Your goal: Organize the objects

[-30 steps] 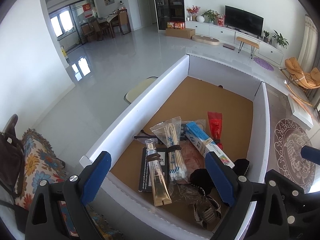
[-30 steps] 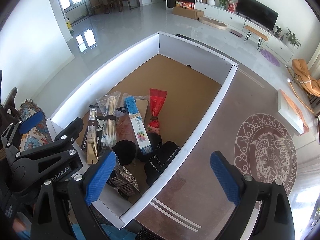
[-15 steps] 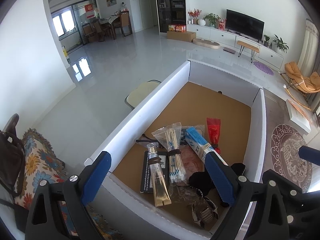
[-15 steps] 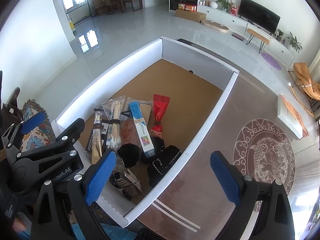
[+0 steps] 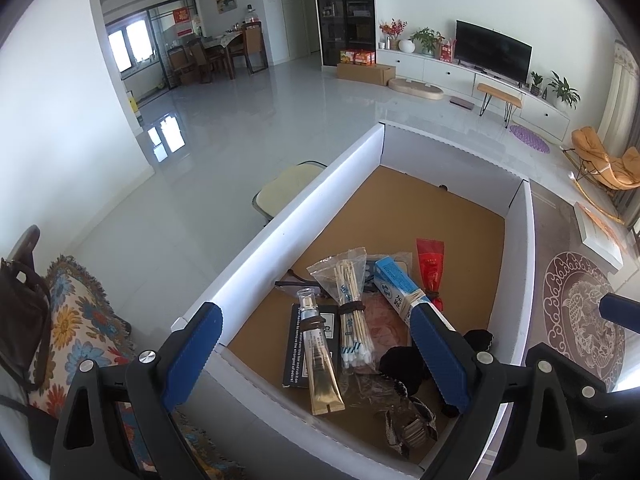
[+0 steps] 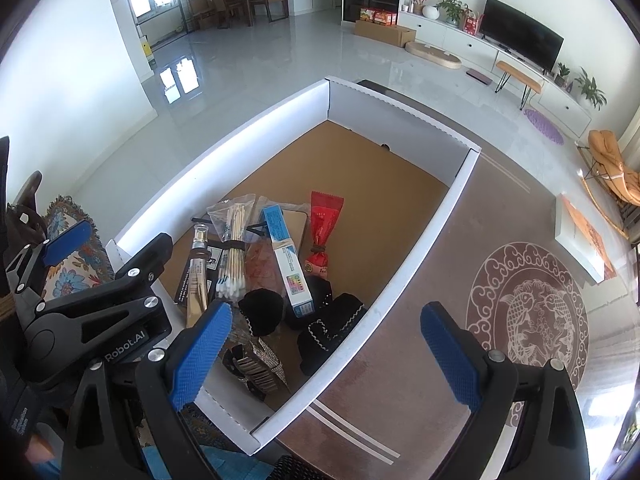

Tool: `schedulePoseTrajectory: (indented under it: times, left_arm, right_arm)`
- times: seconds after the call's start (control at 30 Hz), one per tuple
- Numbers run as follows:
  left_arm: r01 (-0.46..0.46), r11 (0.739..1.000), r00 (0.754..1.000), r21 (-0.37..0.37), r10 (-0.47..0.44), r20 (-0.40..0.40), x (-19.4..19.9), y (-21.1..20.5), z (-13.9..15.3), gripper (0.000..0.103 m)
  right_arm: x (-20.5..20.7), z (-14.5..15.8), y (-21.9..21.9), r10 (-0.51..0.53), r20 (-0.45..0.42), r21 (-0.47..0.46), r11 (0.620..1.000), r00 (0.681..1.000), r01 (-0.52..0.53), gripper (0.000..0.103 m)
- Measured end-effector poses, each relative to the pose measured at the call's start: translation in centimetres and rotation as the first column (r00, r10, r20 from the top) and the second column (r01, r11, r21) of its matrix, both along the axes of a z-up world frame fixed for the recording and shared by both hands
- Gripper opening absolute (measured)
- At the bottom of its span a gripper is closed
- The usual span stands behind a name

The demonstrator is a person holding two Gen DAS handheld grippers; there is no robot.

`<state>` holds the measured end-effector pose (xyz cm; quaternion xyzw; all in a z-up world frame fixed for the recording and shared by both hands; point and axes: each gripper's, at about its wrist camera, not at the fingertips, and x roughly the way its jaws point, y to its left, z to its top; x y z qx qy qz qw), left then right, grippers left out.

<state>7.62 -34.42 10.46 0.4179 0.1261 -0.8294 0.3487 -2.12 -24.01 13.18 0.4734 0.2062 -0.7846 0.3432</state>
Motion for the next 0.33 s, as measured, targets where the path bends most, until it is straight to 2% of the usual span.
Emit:
schedulePoseTrajectory:
  times: [0.17, 0.33]
  left_arm:
    - [0.004, 1.0, 1.0, 0.009, -0.004, -0.001, 0.07, -0.15, -0.12, 0.096]
    - [-0.003, 1.0, 0.999, -0.003, 0.003, -0.036, 0.43, 0.12, 0.15, 0.096]
  right_arm:
    - [-0.09, -0.1, -0.04, -0.001, 0.002, 0.002, 1.0, 1.0, 0.001, 0.096]
    - [-0.11, -0.13, -0.03, -0.003, 0.005, 0.001, 1.0, 1.0, 0.003, 0.096]
